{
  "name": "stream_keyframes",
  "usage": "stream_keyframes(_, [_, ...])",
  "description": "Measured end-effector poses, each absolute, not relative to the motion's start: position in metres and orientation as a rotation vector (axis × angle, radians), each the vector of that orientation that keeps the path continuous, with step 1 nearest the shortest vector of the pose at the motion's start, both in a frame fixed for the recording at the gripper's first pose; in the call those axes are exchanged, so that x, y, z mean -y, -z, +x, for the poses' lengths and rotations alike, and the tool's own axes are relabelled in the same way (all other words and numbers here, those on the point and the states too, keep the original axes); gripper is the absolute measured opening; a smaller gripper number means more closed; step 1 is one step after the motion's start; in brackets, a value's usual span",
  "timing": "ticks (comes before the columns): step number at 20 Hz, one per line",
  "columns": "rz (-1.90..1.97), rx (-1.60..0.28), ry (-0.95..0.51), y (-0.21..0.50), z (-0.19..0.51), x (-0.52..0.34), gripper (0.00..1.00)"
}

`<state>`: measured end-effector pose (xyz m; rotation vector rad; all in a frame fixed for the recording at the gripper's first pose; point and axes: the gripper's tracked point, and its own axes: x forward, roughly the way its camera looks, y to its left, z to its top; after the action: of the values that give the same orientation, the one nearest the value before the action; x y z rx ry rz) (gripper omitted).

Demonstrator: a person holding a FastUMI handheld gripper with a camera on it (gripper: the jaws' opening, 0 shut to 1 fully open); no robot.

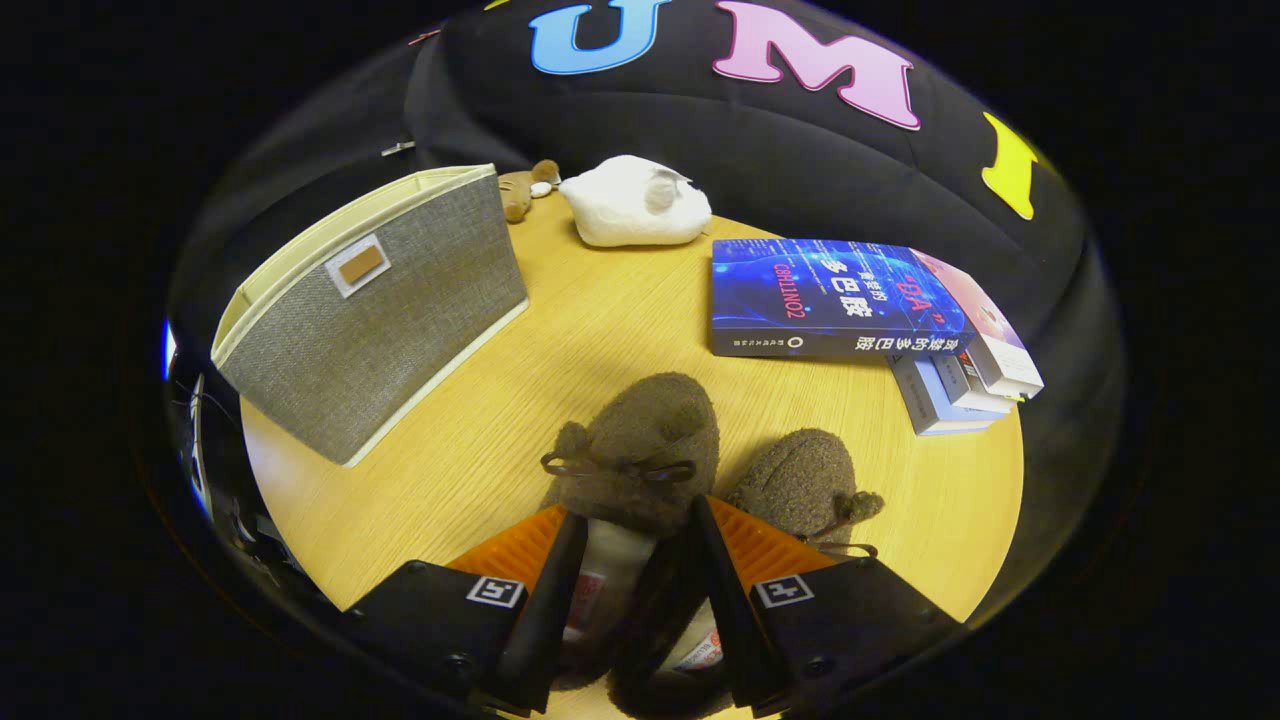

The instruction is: Open the storage box then place both shoes into the box .Put the left shoe in first, then the right shoe, with the right side of both shoes facing outward in a uniform manner.

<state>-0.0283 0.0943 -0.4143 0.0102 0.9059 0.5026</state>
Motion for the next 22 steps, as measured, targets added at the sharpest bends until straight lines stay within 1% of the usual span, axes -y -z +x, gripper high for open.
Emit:
stream_keyframes(3, [-0.071, -0.935, -0.432, 0.425, -0.025, -0.09, 0.66])
stream_keyframes(4, [-0.106, -0.941, -0.418, 0.428, -0.025, -0.091, 0.6])
stream_keyframes(7, [-0.143, -0.956, -0.366, 0.436, -0.022, -0.093, 0.6])
stream_keyframes(8, [-0.124, -0.964, -0.342, 0.437, -0.021, -0.093, 0.56])
stream_keyframes(9, [-0.107, -0.971, -0.318, 0.438, -0.019, -0.092, 0.55])
stream_keyframes(10, [-0.103, -0.975, -0.292, 0.439, -0.016, -0.087, 0.48])
stream_keyframes(12, [-0.09, -0.988, -0.256, 0.444, -0.013, -0.082, 0.26])
stream_keyframes(13, [-0.076, -0.995, -0.241, 0.446, -0.012, -0.078, 0.2])
stream_keyframes(14, [-0.051, -0.997, -0.234, 0.446, -0.011, -0.08, 0.09])
stream_keyframes(16, [0.018, -0.999, -0.232, 0.44, -0.011, -0.083, 0.06])
stream_keyframes(22, [0.224, -0.931, -0.238, 0.381, -0.001, -0.101, 0.06])
